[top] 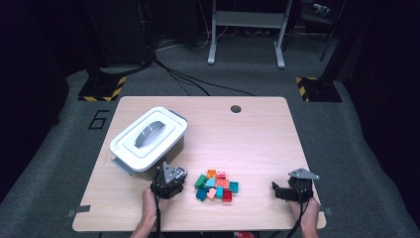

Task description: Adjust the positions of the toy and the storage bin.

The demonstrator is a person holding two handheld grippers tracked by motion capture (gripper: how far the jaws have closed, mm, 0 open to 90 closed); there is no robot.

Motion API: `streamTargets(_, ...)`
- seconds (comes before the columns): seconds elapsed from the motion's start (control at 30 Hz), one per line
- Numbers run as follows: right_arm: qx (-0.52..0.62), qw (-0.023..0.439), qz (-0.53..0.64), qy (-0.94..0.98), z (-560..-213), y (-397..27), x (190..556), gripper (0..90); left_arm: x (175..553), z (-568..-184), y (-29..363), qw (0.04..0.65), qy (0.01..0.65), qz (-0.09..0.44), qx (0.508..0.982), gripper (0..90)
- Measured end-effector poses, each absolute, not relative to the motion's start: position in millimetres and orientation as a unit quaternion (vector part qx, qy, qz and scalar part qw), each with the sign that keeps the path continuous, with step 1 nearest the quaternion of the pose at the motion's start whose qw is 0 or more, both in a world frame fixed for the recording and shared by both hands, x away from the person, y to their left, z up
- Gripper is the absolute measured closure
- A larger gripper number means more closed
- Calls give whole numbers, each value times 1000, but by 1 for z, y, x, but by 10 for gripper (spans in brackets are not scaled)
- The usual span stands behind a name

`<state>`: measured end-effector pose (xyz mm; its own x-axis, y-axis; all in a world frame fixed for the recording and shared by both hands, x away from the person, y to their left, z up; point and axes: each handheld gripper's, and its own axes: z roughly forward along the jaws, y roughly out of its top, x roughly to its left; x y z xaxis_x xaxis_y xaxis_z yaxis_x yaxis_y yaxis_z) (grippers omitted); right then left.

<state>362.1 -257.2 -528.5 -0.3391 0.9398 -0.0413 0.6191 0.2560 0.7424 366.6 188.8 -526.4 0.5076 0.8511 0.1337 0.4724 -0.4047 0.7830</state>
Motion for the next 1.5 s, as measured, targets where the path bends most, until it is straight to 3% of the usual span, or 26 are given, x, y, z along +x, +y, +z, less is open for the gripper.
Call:
streamTargets(0.43, 519, 250, 322, 752, -528, -257, 362, 88, 366, -495, 175, 384, 391, 271, 791, 482)
streamTargets(0.83, 522, 247, 322, 750, -528, -257, 362, 88, 379, -471, 127, 420, 356, 240, 800, 481)
streamTargets(1.5, 520, 249, 323, 751, -528, -257, 362, 97, 393, -480, 29, 415, 306, 178, 838, 481)
